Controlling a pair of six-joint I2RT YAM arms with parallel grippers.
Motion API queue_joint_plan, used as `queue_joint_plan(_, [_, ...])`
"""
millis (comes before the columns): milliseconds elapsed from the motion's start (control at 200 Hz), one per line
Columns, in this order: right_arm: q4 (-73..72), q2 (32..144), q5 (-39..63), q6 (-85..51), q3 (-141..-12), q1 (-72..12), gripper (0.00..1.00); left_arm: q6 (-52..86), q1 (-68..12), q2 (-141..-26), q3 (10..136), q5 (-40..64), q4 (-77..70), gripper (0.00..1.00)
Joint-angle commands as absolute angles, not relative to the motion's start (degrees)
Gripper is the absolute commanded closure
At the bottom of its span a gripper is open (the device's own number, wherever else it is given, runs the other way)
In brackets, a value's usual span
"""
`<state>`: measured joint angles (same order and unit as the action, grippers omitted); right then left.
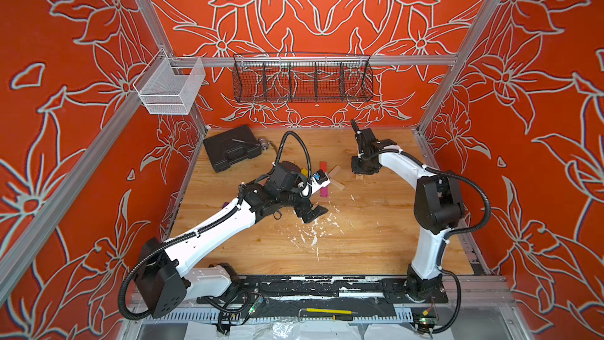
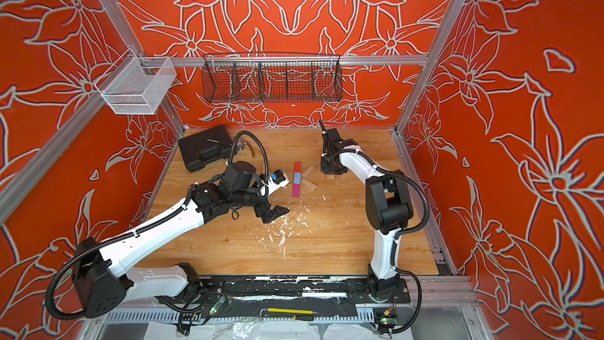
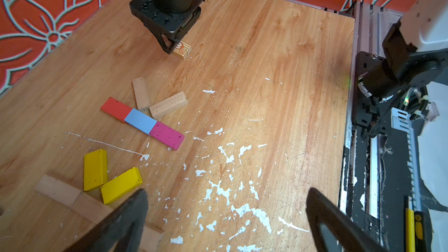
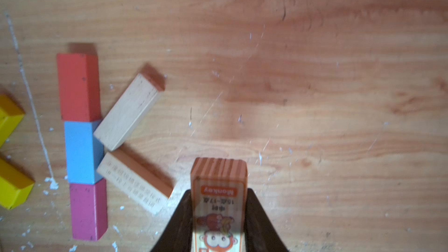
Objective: Assemble the letter k with building blocks
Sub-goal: Pick up the building block from the center of the board.
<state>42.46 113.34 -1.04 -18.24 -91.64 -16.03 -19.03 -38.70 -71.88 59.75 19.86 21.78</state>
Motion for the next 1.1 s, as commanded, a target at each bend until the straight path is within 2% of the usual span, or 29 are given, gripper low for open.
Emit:
queue_joint_plan(0, [47.2, 117.6, 0.1, -14.3, -96.8, -14.9, 0.76, -18.9, -37.4, -70.3, 61.5, 22.0, 22.1, 0.01])
queue_joint_plan(656, [51.2, 133.9, 2.4, -16.5, -115.7, -13.8, 0.76, -18.0, -35.6, -70.9, 62.1, 23.9, 22.3, 0.01])
queue_joint_plan(1096, [53.1, 137.5, 1.8, -17.8, -117.8, -12.9, 0.76, -17.5, -34.8, -71.0, 62.3, 25.1, 22.2, 0.01])
